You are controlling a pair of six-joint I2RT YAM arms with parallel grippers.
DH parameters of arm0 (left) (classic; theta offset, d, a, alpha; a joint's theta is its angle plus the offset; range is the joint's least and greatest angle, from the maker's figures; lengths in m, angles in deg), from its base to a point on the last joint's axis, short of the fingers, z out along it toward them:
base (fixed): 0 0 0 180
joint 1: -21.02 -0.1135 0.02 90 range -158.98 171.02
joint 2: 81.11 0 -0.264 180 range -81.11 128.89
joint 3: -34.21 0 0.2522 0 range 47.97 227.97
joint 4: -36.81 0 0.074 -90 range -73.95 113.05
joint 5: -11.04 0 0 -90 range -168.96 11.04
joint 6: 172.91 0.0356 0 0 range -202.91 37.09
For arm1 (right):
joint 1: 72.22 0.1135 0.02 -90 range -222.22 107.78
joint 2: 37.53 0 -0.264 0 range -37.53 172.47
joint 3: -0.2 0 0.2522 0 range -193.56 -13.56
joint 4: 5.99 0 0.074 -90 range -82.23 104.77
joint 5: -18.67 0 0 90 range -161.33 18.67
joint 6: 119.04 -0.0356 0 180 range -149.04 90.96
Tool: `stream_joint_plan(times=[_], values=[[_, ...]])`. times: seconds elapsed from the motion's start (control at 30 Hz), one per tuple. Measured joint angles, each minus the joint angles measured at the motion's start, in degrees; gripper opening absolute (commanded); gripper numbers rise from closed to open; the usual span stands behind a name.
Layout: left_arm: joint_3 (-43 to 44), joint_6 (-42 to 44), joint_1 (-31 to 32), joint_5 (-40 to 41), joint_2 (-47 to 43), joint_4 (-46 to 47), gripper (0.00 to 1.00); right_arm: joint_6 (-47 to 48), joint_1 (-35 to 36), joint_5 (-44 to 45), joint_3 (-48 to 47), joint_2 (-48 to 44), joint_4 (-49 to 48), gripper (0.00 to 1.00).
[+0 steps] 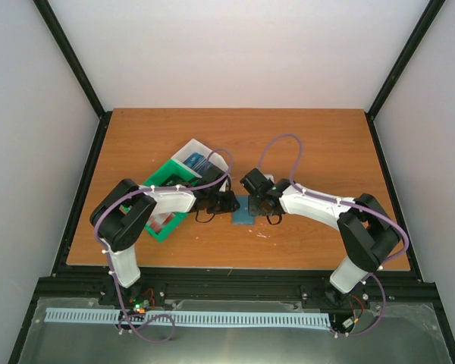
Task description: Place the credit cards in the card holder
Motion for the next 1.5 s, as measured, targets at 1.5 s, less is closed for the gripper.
stream_joint_plan(times=[1.5], values=[[-7.21,-4.31,-0.15,-2.78,-2.89,8.72,0.25,1.44,0.0,-9.27,-1.09,4.83,-7.43,0.03]])
